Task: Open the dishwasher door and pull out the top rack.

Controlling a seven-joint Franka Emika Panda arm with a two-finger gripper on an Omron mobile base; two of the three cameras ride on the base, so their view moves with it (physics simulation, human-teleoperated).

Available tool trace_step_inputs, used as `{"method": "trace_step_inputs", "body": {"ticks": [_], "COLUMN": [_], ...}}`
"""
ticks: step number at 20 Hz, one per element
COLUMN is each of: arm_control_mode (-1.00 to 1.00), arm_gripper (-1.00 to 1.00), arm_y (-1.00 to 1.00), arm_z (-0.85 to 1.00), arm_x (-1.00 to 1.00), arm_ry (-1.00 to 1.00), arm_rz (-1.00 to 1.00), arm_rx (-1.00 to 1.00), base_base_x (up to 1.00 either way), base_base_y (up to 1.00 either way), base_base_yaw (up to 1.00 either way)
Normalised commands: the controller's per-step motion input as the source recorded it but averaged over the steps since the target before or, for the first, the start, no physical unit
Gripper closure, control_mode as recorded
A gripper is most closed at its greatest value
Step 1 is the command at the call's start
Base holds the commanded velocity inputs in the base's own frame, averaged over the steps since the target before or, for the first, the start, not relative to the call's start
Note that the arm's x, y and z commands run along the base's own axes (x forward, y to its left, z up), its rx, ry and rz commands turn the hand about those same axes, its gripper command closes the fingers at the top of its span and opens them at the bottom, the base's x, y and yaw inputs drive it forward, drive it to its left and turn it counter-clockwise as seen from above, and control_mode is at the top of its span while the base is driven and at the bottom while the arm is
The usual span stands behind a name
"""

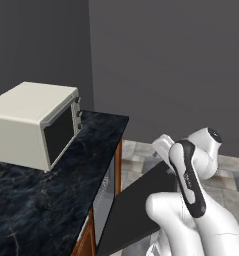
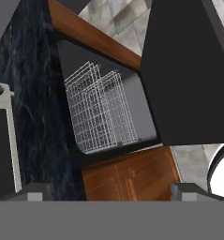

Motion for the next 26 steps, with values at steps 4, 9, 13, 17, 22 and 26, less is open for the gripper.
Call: {"method": "trace_step_inputs", "body": {"ticks": [4,9,13,17,22,26], "arm_control_mode": [-1.0,-1.0,-1.0,-1.0,-1.0,-1.0], "arm_gripper": [-1.0,-1.0,-1.0,-1.0,-1.0,-1.0], "arm_y": [0.2,0.15,0.1,0.04,0.15,0.27], "arm_z": [-0.8,-0.76,-0.78,-0.86,-0.79,-0.72], "arm_x": [0.1,0.29,0.36,0.45,0.15,0.06], "arm_ry": [0.0,0.0,0.0,0.0,-0.03,-0.08], "arm_rz": [0.0,0.0,0.0,0.01,0.04,0.05], "arm_rx": [0.0,0.0,0.0,0.0,0.0,0.0], "base_base_x": [0.0,0.0,0.0,0.0,0.0,0.0], "base_base_y": [0.0,0.0,0.0,0.0,0.0,0.0], "base_base_yaw": [0.0,0.0,0.0,0.0,0.0,0.0]}}
